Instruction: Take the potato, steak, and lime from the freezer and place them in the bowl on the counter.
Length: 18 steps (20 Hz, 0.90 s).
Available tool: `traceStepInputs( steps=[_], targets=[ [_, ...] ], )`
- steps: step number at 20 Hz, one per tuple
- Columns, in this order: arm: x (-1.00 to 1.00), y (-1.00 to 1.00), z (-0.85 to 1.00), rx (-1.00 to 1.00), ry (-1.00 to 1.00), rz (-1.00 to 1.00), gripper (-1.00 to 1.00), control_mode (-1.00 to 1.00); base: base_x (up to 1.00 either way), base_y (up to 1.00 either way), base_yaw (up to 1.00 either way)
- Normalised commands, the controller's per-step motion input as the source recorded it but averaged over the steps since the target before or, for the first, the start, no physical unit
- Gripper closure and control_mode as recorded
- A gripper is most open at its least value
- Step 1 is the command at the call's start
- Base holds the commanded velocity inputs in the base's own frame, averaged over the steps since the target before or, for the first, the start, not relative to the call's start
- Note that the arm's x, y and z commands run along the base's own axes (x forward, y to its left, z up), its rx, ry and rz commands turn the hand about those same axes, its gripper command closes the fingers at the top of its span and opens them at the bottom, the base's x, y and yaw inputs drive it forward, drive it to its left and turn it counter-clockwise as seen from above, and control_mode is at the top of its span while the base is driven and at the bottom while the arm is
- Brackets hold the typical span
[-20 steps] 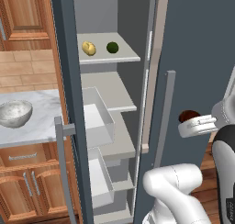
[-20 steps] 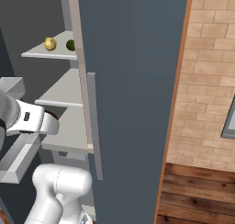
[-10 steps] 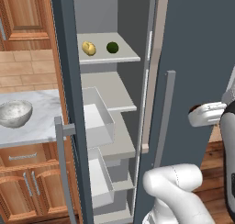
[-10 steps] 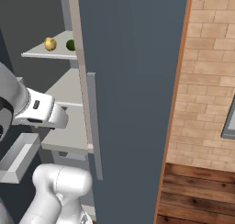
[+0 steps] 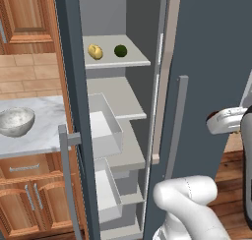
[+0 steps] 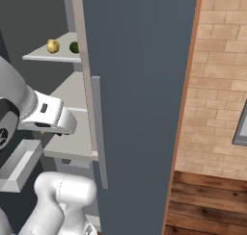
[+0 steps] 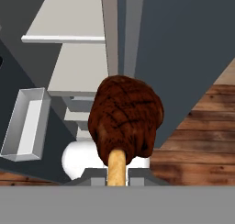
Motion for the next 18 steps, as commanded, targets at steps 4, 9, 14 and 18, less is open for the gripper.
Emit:
traceStepInputs(
  steps=[4,9,14,18],
  targets=[
    [0.00,0.01,0.00,0.00,0.00,0.00,1.00,-1.00,0.00,0.00,0.00],
    [-0.01,0.17,0.00,0.00,0.00,0.00,1.00,-1.00,0.00,0.00,0.00],
    [-0.01,0.19,0.00,0.00,0.00,0.00,1.00,-1.00,0.00,0.00,0.00],
    [0.00,0.00,0.00,0.00,0.00,0.00,1.00,-1.00,0.00,0.00,0.00]
  ],
)
